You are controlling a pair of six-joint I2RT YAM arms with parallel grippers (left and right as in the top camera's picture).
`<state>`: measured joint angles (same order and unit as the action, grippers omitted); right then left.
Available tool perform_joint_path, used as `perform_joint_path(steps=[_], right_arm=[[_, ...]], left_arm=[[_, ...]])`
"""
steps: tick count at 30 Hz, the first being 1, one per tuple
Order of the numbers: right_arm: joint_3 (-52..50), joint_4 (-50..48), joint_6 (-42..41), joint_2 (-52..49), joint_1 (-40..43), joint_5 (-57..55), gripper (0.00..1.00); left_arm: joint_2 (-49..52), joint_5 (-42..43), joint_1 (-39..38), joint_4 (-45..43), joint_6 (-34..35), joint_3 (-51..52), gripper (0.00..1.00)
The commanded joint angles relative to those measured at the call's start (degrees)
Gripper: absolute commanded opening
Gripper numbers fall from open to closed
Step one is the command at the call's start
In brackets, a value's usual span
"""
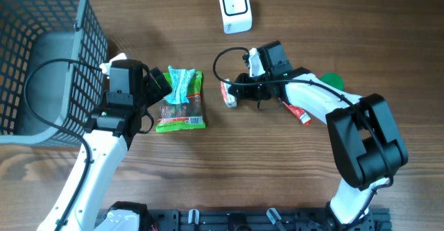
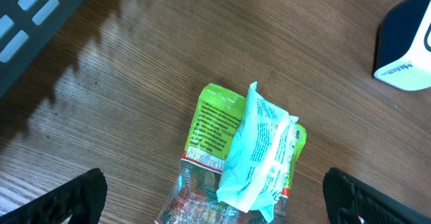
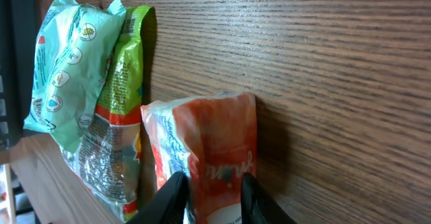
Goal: Scan the item barcode
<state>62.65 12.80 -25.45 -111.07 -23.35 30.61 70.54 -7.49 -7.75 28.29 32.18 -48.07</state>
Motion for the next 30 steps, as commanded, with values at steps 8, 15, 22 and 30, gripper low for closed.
perform_joint_path(steps=[8, 15, 22, 30], right_arm=[[1.55, 9.81, 8.68, 0.20, 6.25, -14.05, 0.36], [5.11, 13.25, 5.75, 6.67, 5.31, -0.74, 0.35], [4.37, 9.03, 4.33, 3.67, -0.61, -3.89, 0.35], [4.35, 7.76, 3.82, 0.20, -2.99, -11.37, 0.36]], left_arm=[[-0.26, -0.52, 0.31, 0.00, -0.66, -0.42, 1.00], [-0.26, -0.52, 0.31, 0.00, -0.68, -0.42, 1.00], [-0.26, -0.52, 0.31, 0.00, -0.68, -0.42, 1.00], [-0.26, -0.55, 0.31, 0.00, -0.68, -0.42, 1.00]])
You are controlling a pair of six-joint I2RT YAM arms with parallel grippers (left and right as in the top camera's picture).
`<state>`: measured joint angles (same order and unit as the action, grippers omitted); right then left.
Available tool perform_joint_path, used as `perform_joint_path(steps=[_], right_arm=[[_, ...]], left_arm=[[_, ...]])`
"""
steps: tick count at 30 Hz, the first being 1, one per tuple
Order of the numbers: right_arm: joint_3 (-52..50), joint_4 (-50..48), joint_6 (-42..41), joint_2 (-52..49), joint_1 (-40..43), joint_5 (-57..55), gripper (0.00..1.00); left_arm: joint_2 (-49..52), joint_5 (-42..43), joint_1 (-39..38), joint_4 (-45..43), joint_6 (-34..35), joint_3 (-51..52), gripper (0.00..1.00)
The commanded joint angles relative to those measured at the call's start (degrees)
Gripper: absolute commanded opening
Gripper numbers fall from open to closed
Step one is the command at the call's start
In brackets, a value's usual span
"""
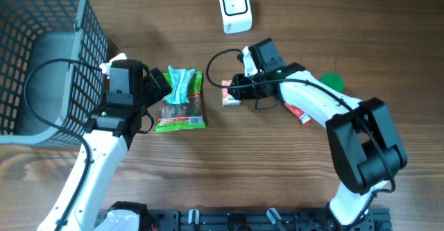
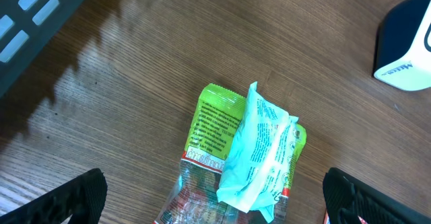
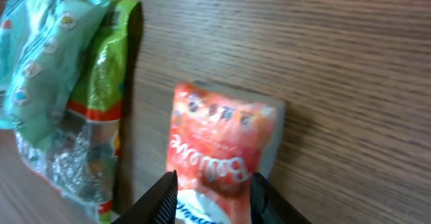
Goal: Scan the item barcode
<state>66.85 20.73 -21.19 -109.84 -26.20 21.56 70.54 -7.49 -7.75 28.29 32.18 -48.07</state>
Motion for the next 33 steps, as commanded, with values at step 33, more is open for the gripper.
perform_joint_path(steps=[33], right_arm=[[0.20, 2.95, 5.95, 10.86, 20.92, 71.49, 0.04]], left_arm=[[-0.26, -0.55, 0.31, 0.00, -0.66, -0.42, 1.00]])
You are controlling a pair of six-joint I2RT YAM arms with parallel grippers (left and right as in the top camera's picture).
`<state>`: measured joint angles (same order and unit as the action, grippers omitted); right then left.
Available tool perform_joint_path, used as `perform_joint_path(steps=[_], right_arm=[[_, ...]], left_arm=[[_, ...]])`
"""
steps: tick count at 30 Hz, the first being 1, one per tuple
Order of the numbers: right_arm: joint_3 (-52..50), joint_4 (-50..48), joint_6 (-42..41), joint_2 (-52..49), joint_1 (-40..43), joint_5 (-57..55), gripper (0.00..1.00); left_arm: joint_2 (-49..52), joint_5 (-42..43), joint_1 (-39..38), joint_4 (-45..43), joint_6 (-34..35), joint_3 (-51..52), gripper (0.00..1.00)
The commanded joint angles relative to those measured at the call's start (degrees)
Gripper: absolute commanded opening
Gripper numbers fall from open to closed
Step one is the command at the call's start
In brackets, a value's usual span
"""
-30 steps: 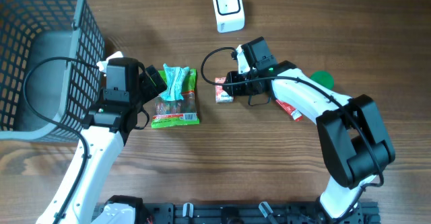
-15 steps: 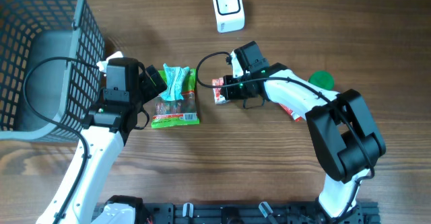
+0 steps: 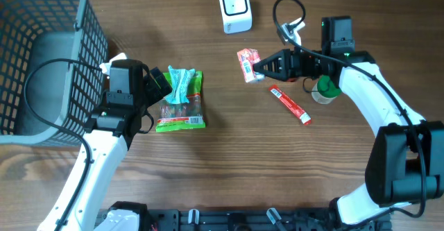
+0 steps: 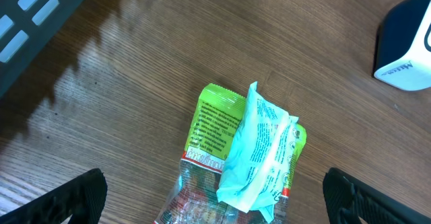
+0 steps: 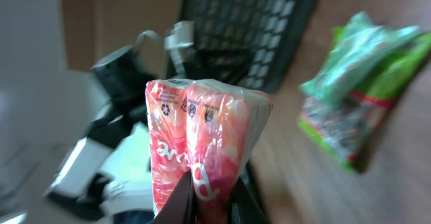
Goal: Scan the item barcode
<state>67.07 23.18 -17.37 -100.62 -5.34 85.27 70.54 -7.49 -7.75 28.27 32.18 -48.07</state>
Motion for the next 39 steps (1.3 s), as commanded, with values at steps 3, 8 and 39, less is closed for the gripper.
perform_joint_path(steps=[3, 8, 39], right_arm=[[-0.02, 0.52, 0.50, 5.38, 0.33, 7.78, 0.04], [-0.02, 0.50, -2.58, 17.55, 1.57, 7.76, 0.04], [-0.07, 14.67, -2.10, 21.51, 0.66, -40.02, 0.04]], left_arm=[[-0.26, -0.55, 0.31, 0.02, -0.68, -0.42, 1.00], [-0.26, -0.52, 0.31, 0.02, -0.68, -0.42, 1.00], [-0.26, -0.52, 0.31, 0.02, -0.68, -0.42, 1.00]])
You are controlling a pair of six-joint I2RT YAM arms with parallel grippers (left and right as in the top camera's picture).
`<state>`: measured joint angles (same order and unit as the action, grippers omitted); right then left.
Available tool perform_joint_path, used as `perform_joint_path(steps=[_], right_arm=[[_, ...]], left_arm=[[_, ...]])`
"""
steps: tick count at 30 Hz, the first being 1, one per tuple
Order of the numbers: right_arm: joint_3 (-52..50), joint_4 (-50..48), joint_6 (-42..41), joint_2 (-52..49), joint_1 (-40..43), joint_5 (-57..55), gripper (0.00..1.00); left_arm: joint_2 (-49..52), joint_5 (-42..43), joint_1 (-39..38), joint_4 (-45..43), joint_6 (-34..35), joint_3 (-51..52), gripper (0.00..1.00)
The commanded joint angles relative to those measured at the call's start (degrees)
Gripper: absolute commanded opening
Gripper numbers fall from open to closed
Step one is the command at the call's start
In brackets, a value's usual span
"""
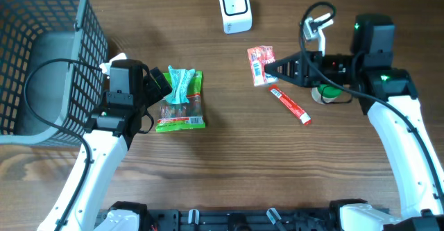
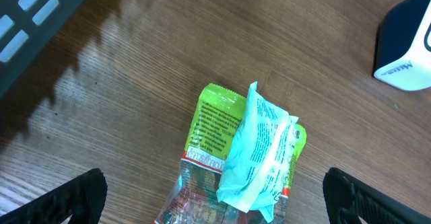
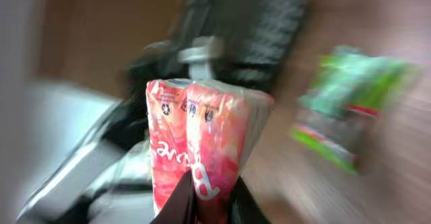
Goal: Scan the item barcode
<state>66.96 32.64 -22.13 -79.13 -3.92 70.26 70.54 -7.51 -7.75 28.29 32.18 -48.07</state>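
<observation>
My right gripper (image 1: 272, 67) is shut on a small red snack packet (image 1: 261, 64), held in the air right of and below the white barcode scanner (image 1: 234, 7). In the right wrist view the packet (image 3: 202, 136) stands upright between the fingers, its red printed face toward the camera. My left gripper (image 2: 214, 207) is open, hovering over a mint-green packet (image 2: 259, 150) lying on a green and clear snack bag (image 2: 212, 133).
A grey wire basket (image 1: 41, 57) fills the far left. A red stick packet (image 1: 290, 105) and a green round object (image 1: 327, 91) lie under the right arm. The green bag pile (image 1: 180, 99) sits at centre left.
The right arm has shifted to the right with the red packet, which now hangs a little further right and lower. The left arm has not moved.
The red packet lay on the table beside the green bags with my right gripper shut on it. Then it was slightly turned there. Later it was held in the air near the scanner, and now sits a little further right.
</observation>
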Motion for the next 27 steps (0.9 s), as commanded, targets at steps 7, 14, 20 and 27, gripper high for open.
perform_joint_path(steps=[7, 14, 20, 27], right_arm=[[0.02, 13.29, 8.61, -6.58, -7.91, -46.73, 0.04], [0.02, 11.39, 5.44, -17.38, -8.63, -43.17, 0.04], [0.04, 8.90, 5.64, -21.51, -10.05, -43.89, 0.04], [17.92, 24.61, 5.46, -21.49, -10.38, -54.62, 0.04]], left_arm=[[-0.26, -0.52, 0.31, 0.00, -0.66, -0.42, 1.00], [-0.26, -0.52, 0.31, 0.00, -0.66, -0.42, 1.00], [-0.26, -0.50, 0.31, 0.00, -0.68, -0.42, 1.00], [-0.26, -0.52, 0.31, 0.00, -0.68, -0.42, 1.00]])
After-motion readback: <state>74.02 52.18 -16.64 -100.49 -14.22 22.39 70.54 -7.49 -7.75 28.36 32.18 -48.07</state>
